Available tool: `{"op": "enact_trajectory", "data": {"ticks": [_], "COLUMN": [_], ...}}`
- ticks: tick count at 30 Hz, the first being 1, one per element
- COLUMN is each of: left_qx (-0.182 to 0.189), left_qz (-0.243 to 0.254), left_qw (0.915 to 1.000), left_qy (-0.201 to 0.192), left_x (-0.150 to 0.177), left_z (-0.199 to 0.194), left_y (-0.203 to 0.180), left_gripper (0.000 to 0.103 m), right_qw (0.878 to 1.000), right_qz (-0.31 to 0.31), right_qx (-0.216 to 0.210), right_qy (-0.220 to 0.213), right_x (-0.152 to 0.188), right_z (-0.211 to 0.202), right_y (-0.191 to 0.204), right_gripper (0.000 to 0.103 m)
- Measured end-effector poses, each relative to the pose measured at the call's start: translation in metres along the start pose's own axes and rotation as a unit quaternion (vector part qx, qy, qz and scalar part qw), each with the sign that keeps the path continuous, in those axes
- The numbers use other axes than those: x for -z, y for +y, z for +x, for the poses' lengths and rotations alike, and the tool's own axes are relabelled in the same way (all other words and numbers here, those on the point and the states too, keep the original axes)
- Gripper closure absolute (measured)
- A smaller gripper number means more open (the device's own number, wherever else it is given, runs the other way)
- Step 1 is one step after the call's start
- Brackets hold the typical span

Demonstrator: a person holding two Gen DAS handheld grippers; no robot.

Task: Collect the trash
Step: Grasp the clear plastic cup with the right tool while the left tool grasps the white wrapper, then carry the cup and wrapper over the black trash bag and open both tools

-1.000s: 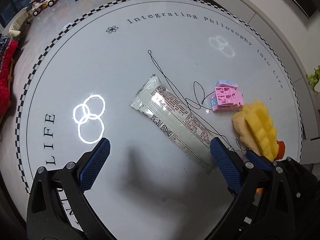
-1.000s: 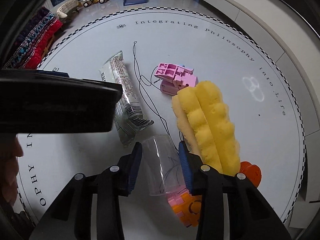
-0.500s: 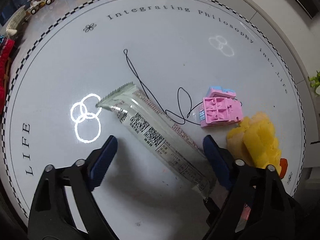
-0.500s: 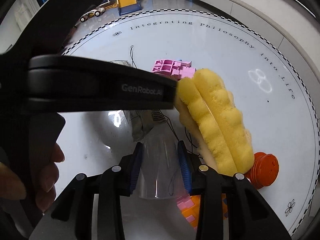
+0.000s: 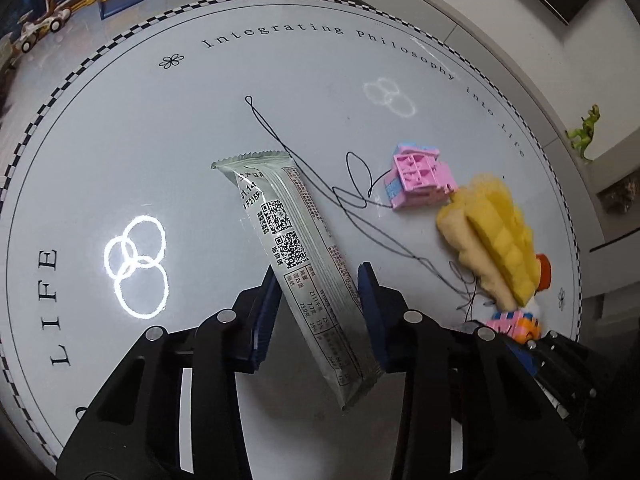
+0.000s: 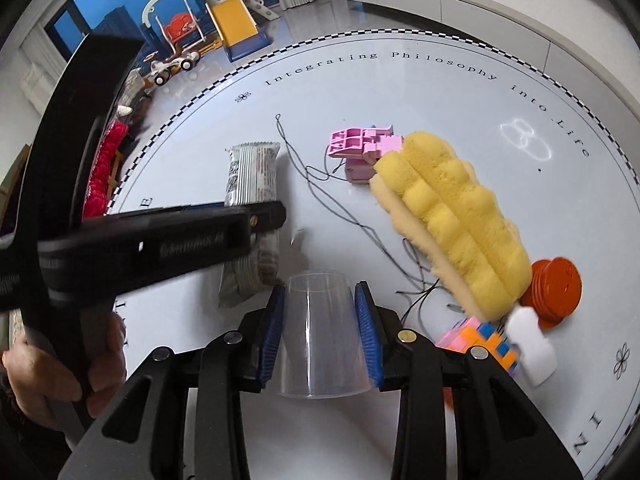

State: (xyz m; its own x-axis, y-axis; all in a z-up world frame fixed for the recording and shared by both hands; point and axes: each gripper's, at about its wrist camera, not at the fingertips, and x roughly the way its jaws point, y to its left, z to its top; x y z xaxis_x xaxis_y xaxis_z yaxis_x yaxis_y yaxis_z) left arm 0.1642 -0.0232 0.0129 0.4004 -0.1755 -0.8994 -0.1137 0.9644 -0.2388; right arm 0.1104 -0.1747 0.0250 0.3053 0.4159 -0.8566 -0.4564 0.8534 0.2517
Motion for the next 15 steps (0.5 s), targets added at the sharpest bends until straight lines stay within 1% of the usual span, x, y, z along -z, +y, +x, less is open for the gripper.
{"op": "enact_trajectory", "data": {"ticks": [3, 8, 12, 15], "left_qx": [-0.002, -0.012, -0.022, -0.026], "left_qz": [0.016, 0.023, 0.020, 0.013], "left_qw": [0.9998, 0.9990, 0.9983, 0.9979], "left_qy": [-0.015, -0.037, -0.050, -0.058], "left_x": [0.013, 0.038, 0.055, 0.074], "left_z": [-0.013, -0.043, -0.064, -0.086], "left_y": [0.005, 0.023, 0.043, 0.063], "left_gripper": [0.064, 0.064, 0.064, 0.064], "right_qw": [1.000, 1.000, 1.000, 1.000], "right_qz": [0.012, 0.015, 0.007, -0.002], "right_qx": [-0.009, -0.018, -0.023, -0.025], "right_qy": [-0.004, -0.005, -0.007, -0.009], "right_x": [0.012, 0.026, 0.034, 0.035], "right_z": [-0.007, -0.016, -0.020, -0.019], "right_y": [0.013, 0.040, 0.066, 0.083], "right_gripper": [0.066, 0.066, 0.066, 0.066]}}
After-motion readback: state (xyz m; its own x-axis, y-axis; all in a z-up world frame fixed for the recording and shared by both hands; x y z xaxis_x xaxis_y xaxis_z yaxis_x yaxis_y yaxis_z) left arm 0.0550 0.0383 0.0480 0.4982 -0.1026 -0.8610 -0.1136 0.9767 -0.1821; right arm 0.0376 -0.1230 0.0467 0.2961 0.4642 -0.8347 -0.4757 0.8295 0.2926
